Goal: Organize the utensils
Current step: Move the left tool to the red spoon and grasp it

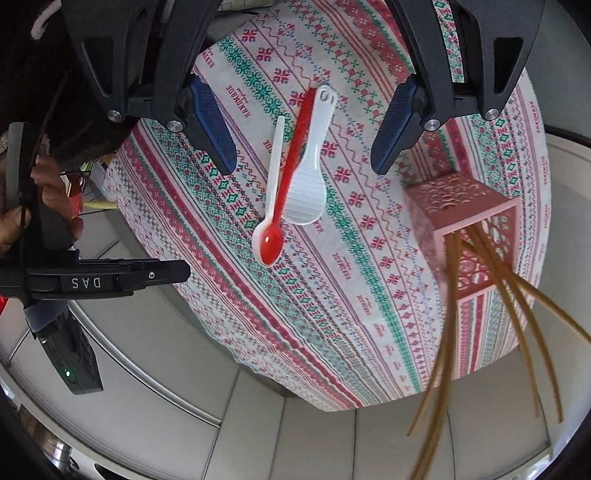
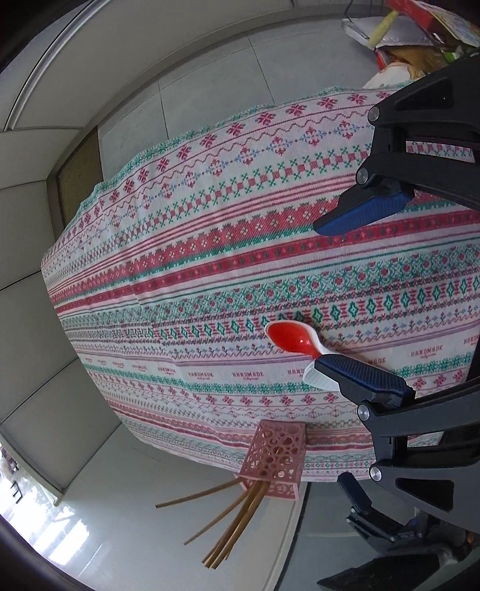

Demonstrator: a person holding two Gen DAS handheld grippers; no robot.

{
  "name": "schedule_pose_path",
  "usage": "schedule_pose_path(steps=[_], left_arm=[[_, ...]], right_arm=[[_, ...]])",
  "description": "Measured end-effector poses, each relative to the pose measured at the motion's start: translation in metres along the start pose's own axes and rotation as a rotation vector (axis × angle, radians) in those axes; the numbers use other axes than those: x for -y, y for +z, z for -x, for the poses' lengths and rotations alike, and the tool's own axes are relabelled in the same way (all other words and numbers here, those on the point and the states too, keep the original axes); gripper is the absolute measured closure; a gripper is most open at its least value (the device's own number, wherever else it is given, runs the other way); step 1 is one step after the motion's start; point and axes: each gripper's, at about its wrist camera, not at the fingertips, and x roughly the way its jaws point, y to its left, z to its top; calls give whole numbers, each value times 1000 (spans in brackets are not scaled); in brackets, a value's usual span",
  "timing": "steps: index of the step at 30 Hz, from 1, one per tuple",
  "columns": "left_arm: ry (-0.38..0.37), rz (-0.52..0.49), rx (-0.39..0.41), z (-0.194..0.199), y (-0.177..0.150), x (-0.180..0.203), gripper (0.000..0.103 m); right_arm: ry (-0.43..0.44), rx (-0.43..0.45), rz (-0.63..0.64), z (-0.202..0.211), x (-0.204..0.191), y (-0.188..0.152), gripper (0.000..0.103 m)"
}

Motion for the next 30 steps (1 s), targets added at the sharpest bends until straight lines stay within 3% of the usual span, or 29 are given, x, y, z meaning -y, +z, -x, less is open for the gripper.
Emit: schedule_pose_path(steps=[4,6,12,20,22,26,30], left_arm=[[35,-47,-29,-27,9,19,31],[43,-71,-40,-39,15,27,45],[27,-25,-77,-77,38,23,68],[13,31,-80,-112,65,16,77],[18,34,-83,-118,68,16,81],[16,46,-90,-124,72,15,98],[19,29,-77,-121,71,18,101]], right_arm=[[-4,-7,-19,1,12,0,35],[-3,-9,-27,2,17,0,35],[-12,-15,-47,3,31,0,35],[2,-26,-82,1,42,1,35],[2,-32,-84,0,42,1,35],[2,-43,-82,-4,42,1,35],[-3,-46,-79,-5,41,0,35]])
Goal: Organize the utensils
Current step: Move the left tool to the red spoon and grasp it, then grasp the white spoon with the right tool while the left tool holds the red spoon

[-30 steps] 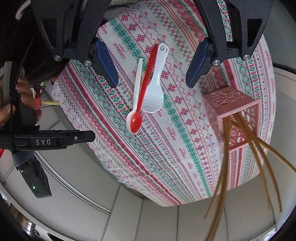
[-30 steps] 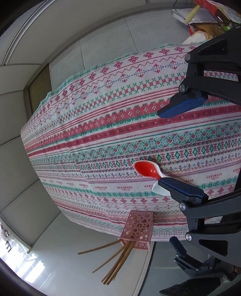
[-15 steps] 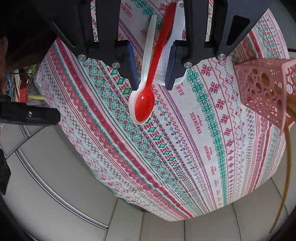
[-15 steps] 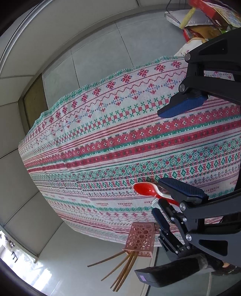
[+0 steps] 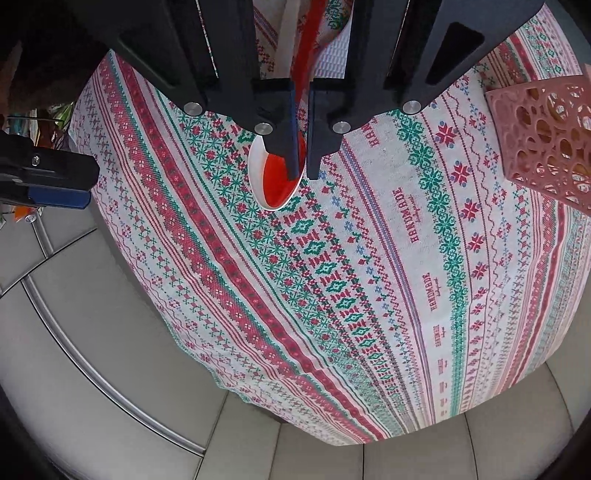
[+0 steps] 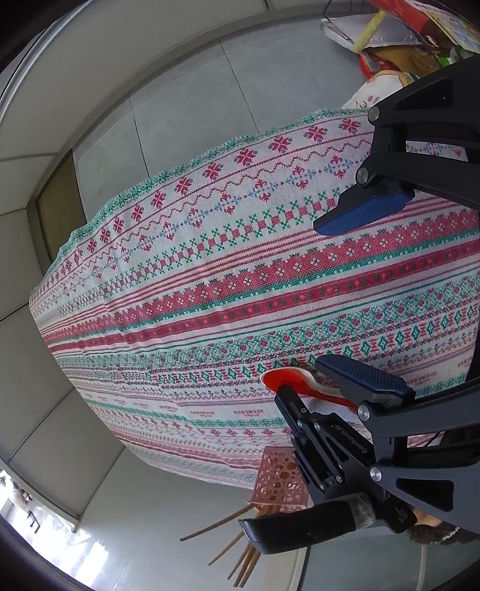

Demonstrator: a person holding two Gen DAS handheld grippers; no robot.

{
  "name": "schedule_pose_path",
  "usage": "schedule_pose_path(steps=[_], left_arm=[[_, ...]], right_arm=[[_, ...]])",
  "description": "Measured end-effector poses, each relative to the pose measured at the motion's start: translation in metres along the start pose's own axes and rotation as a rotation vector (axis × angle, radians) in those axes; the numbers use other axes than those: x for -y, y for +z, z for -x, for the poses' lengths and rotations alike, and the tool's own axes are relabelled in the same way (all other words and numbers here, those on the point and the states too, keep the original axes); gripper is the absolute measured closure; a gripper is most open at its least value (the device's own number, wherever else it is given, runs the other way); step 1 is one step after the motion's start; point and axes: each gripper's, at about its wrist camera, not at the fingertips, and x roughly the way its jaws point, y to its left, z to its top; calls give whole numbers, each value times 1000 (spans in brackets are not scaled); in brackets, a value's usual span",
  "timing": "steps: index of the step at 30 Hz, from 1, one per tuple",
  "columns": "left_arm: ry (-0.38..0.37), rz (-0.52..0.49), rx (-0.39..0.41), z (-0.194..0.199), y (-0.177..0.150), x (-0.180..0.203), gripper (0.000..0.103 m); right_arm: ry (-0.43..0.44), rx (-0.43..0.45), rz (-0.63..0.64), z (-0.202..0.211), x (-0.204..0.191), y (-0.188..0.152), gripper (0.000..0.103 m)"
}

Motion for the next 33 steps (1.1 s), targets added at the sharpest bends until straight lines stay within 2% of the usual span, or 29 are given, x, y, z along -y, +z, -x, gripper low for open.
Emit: schedule_pose_path(steps=[14,22,26,29,33], left_arm=[[4,-7,49,43,-15,-4,103],[9,1,75,75,-40,-23,103],[13,10,83,89,-56,-35,103],[16,12,90,98,-68,-43,103],[19,20,109,111,-80,-52,103]], right_arm=[[-9,-24,-6,-15,-14,2,35],[3,-54,16,-32,-40,3,35],[36,-78,20,-43,-56,5,35],[60,-96,13,-51,-66,8,38],[57,-107,17,-64,-76,15,51]])
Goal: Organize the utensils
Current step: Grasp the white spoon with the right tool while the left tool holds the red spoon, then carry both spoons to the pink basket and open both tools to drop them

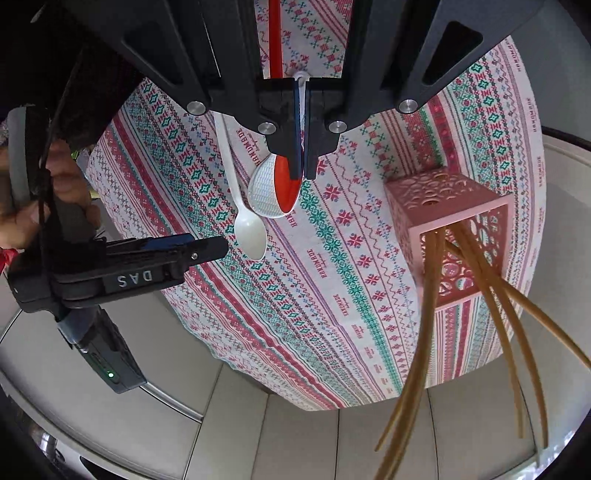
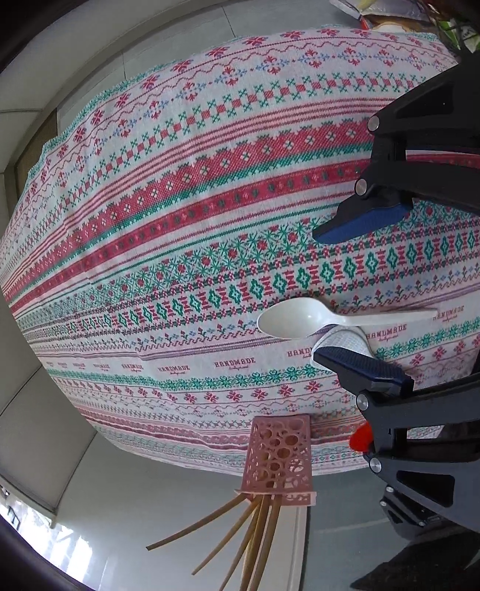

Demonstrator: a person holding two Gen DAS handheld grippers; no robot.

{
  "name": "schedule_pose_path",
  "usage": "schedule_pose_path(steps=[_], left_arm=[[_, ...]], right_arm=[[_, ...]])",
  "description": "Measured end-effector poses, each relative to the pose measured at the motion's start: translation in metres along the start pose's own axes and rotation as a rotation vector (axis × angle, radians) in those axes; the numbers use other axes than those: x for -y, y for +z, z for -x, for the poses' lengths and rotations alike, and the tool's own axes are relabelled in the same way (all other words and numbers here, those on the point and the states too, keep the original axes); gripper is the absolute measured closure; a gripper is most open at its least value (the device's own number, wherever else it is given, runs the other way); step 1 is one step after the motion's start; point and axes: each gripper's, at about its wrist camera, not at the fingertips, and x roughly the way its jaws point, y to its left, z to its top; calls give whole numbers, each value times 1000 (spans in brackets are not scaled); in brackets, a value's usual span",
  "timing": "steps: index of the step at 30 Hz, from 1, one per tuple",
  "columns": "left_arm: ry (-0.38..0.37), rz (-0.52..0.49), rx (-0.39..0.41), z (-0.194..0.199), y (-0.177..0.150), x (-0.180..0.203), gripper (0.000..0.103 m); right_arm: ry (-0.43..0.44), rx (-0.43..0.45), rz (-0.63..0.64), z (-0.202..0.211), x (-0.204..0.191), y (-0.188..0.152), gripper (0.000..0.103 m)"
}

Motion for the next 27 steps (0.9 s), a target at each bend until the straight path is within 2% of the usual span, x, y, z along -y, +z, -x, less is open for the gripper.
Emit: schedule_pose_path(steps=[4,13,16,20,27], left_arm=[[2,18,15,10,-8,-10,103],[9,67,26,20,-13,-32,103],[10,67,33,21,-12,-32,103],[11,71,44,24,-11,-33,103],[14,98,90,36,-7,-41,103]], right_arm=[[-22,-20,10,-16,-10,11,70],[-81,-52,35,-51,-23,19,92],[-111,-39,64,-54,-30,19,96],[-110,-12,77,-48,-30,19,99],[-37,92,57,0,-26,11,99]])
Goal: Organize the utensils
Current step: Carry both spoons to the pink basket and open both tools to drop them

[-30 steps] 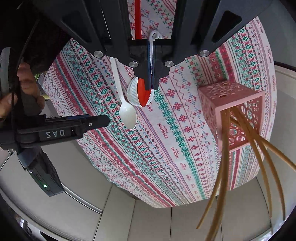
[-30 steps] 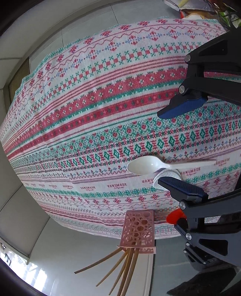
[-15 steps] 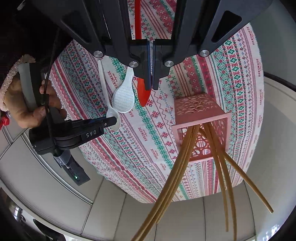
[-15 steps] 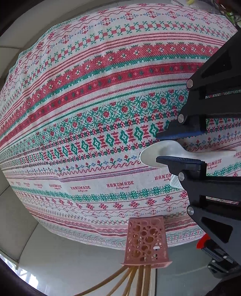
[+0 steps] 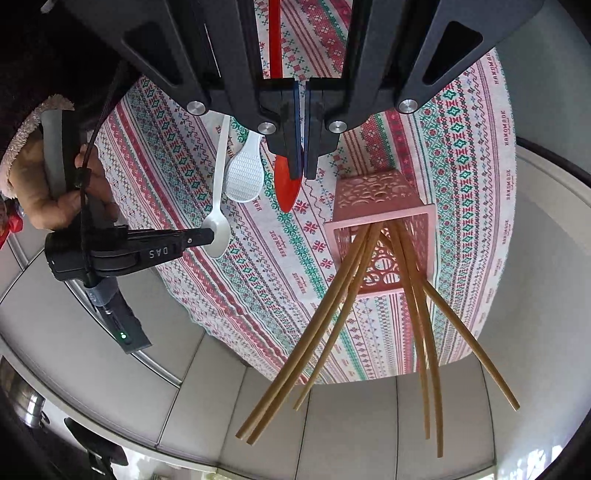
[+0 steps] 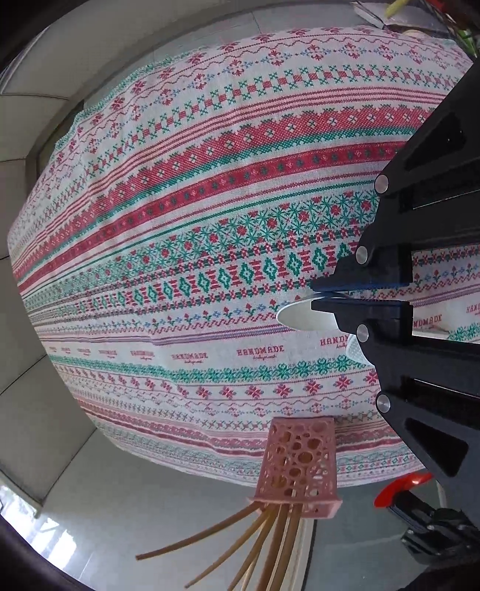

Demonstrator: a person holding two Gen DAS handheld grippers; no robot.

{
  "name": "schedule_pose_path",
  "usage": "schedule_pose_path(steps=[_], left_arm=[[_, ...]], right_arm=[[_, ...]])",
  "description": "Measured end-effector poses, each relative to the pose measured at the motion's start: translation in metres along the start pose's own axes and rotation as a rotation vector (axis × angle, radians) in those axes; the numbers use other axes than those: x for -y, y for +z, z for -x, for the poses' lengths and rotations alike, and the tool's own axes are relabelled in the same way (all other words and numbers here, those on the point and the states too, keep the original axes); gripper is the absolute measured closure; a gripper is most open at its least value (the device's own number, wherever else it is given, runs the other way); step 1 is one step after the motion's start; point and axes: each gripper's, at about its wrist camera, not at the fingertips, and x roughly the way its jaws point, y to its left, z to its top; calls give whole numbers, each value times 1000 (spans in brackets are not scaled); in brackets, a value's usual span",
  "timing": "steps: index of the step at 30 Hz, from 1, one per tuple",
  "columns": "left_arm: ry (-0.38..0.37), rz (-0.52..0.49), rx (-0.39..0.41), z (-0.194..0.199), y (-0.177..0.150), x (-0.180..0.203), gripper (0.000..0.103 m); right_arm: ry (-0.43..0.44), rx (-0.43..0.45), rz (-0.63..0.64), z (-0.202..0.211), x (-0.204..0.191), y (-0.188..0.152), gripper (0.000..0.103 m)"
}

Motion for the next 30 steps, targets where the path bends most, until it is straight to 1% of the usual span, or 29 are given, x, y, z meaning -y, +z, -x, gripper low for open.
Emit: schedule_pose_path(steps=[6,10,12,13,19,23,25,27,30], left_arm=[[15,52,92,24,8,-9,103],[21,78,183,48,14,-16,103],[39,82,235,60,17,-18,103],[49,85,258,65,19,-19,103],[95,119,371,89,30,-29,103],[105,171,431,102,38,-43,103],[125,195,472,110,42,-49,103],[167,214,523,116,46,-55,103],[173,255,587,120,52,-63,103]], right_arm=[[62,100,40,42,-14,-12,99],[98,182,68,71,-26,-19,99],[109,233,86,87,-32,-23,99],[112,254,93,88,-41,-22,99],[151,367,122,117,-61,-23,99],[190,428,130,130,-73,-22,99],[199,460,138,137,-80,-24,99],[205,489,155,142,-89,-25,99],[207,533,184,147,-102,-28,99]])
